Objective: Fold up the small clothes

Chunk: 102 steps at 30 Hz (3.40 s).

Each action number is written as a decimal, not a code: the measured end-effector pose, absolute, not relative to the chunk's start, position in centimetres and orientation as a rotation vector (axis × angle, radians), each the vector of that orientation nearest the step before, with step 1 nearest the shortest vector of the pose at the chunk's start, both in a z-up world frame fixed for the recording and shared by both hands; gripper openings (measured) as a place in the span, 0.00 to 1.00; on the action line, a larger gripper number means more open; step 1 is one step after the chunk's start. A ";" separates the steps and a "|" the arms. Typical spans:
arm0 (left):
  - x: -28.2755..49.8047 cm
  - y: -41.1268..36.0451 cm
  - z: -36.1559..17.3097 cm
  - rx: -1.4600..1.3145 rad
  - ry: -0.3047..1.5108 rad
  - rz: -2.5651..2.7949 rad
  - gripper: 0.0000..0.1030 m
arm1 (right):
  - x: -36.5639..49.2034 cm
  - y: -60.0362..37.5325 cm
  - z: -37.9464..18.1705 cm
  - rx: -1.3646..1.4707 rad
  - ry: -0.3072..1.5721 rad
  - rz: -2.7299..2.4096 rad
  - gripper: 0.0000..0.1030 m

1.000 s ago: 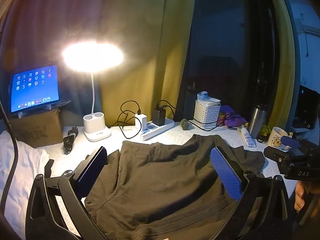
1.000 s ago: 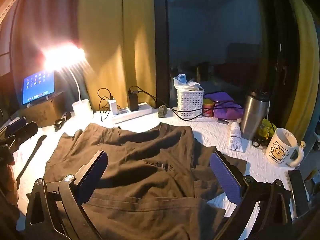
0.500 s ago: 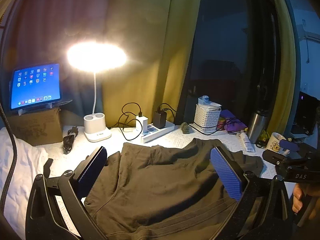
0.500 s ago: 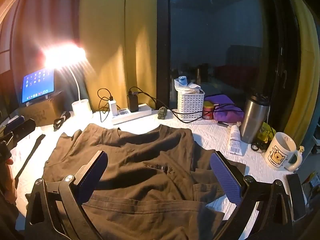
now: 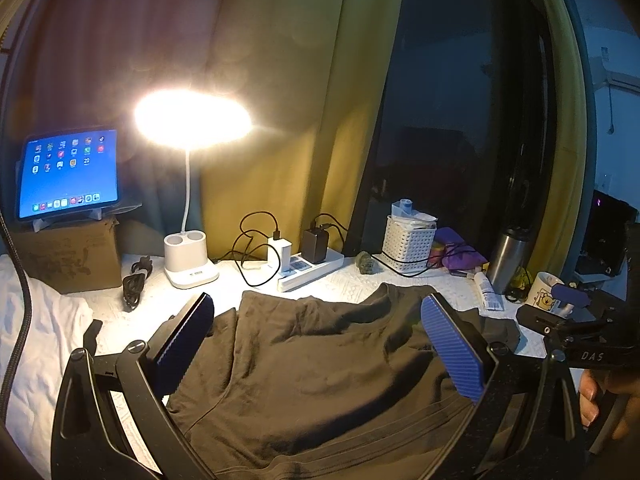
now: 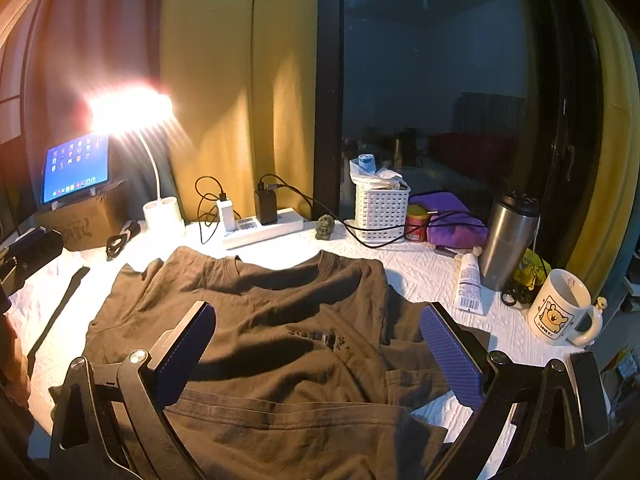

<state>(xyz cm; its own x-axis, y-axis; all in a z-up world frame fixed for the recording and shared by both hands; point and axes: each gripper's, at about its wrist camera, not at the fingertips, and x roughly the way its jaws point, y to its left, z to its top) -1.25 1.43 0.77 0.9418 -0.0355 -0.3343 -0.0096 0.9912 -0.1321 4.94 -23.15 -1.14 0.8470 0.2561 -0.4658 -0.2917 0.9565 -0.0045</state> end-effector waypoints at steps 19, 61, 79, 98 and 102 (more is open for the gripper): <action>-0.9 1.2 0.8 -0.122 0.353 -0.011 0.99 | 5.0 -23.2 -1.2 -0.085 0.482 0.286 1.00; 1.1 0.4 0.1 -0.100 0.392 -0.010 0.99 | 7.2 -25.2 -2.4 -0.075 0.522 0.239 1.00; 8.9 0.3 -4.3 -0.104 0.585 0.005 0.99 | 16.5 -37.1 -9.6 0.061 0.758 -0.032 0.83; 11.6 2.2 -6.7 -0.121 0.679 0.066 0.99 | 22.1 -37.6 -14.1 0.003 0.905 -0.015 0.24; 11.3 2.7 -6.6 -0.126 0.671 0.060 0.99 | 21.5 -37.3 -13.6 -0.002 0.890 0.006 0.07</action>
<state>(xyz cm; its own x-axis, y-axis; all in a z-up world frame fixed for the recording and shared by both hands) 11.33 2.67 -6.56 0.7817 0.0149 -0.6235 -0.0965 0.9906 -0.0973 21.54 -37.28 -13.63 0.6296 0.0042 -0.7769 -0.0059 1.0000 0.0006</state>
